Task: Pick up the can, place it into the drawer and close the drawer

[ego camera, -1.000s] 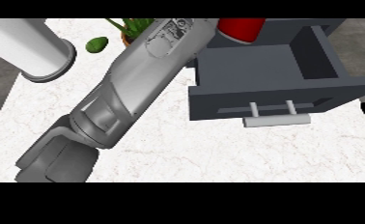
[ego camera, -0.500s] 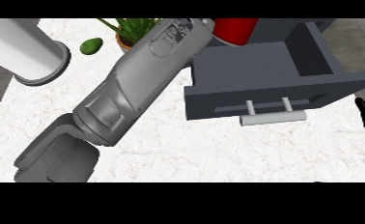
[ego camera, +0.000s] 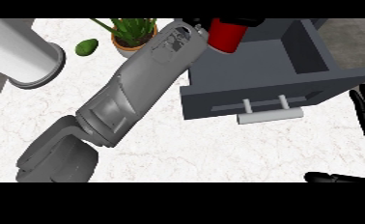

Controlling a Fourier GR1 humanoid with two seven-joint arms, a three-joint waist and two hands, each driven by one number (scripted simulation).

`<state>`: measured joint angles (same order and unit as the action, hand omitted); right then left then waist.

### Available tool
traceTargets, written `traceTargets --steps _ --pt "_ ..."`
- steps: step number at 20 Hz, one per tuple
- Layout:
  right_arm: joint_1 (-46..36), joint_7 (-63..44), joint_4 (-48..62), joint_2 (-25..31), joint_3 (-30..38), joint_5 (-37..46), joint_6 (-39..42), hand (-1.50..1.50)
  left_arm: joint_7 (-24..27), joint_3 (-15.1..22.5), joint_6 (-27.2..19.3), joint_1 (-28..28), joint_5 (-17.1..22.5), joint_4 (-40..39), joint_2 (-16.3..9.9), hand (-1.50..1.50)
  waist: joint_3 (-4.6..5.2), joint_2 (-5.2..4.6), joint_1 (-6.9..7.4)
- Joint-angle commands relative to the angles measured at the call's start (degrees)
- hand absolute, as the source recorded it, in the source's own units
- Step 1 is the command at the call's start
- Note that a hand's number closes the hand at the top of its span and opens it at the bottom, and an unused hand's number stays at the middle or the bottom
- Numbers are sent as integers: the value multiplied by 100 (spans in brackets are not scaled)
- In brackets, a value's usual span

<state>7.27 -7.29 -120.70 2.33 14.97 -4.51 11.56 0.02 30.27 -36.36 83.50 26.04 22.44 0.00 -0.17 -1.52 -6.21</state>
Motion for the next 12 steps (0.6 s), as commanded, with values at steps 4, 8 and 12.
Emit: traceTargets --steps 4,8,12 --pt "-287 -161 31 27 -93 15 -64 -150 -29 440 -238 -9 158 -119 0 -150 1 -15 -40" --pt "-67 -62 -138 136 44 -136 104 -150 274 330 -394 -131 306 -303 0 -150 0 -42 -165" --pt "-274 -51 27 82 -93 31 15 -150 39 538 -666 14 392 -244 0 -150 -3 -37 -144"
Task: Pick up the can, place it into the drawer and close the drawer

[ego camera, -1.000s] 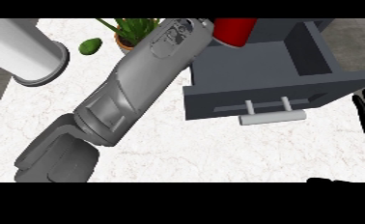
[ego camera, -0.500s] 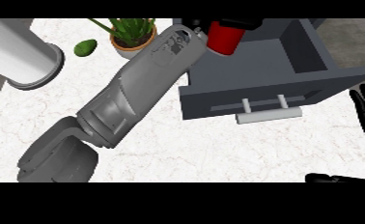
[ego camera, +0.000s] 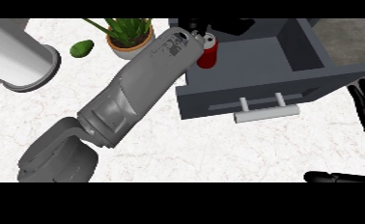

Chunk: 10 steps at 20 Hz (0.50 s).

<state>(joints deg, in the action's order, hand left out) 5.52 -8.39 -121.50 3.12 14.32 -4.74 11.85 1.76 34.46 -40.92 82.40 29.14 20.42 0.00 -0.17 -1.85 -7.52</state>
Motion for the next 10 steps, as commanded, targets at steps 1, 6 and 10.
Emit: traceTargets --steps 1,6,10 --pt "-216 -120 104 23 -41 110 -103 -150 171 146 -276 -69 56 -45 0 -150 1 -19 13" --pt "78 -77 -204 -8 -143 64 43 -150 104 139 -454 -65 301 29 0 -150 0 9 -46" --pt "30 197 -440 254 -50 595 5 -150 61 88 -454 38 486 37 0 -150 3 6 -52"
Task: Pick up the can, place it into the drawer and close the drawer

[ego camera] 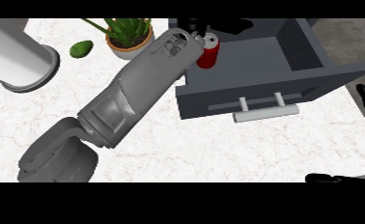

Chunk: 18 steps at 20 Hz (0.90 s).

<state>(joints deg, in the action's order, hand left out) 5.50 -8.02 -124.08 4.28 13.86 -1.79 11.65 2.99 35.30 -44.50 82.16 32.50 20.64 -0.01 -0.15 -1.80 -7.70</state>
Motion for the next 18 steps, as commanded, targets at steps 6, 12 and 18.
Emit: traceTargets --steps 6,12,18 --pt "-112 414 -269 337 -361 1320 -41 -150 206 -116 70 6 406 118 1 -150 9 19 218" --pt "-236 634 -414 618 -639 2234 -76 -150 409 -112 -191 -151 740 490 1 -150 9 63 293" --pt "-561 908 296 910 -1181 3706 -306 -150 672 -3 -352 -269 804 610 1 -150 10 78 478"
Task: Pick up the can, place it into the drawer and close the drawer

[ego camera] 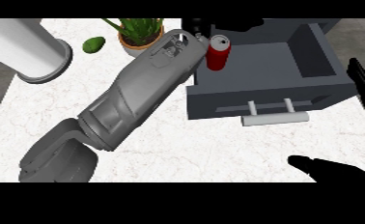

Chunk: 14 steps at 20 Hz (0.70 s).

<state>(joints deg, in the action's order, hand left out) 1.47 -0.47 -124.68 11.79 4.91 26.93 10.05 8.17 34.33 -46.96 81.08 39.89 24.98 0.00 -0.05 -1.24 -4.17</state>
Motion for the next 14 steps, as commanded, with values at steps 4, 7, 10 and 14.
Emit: traceTargets --steps 4,7,10,14 --pt "-247 271 988 119 -734 1929 -602 -150 -389 217 -269 206 8 217 0 -150 -2 73 275" --pt "-444 54 1007 220 -1115 2376 -442 -150 -275 -84 -14 248 -21 -80 0 -150 4 77 320" --pt "-744 176 1838 229 -1041 2785 -777 -150 -302 -182 -9 217 -92 38 -43 -150 3 95 407" --pt "-1051 213 2842 112 -902 3188 -1304 -150 -719 -71 -13 102 -257 390 -336 -150 2 133 532"
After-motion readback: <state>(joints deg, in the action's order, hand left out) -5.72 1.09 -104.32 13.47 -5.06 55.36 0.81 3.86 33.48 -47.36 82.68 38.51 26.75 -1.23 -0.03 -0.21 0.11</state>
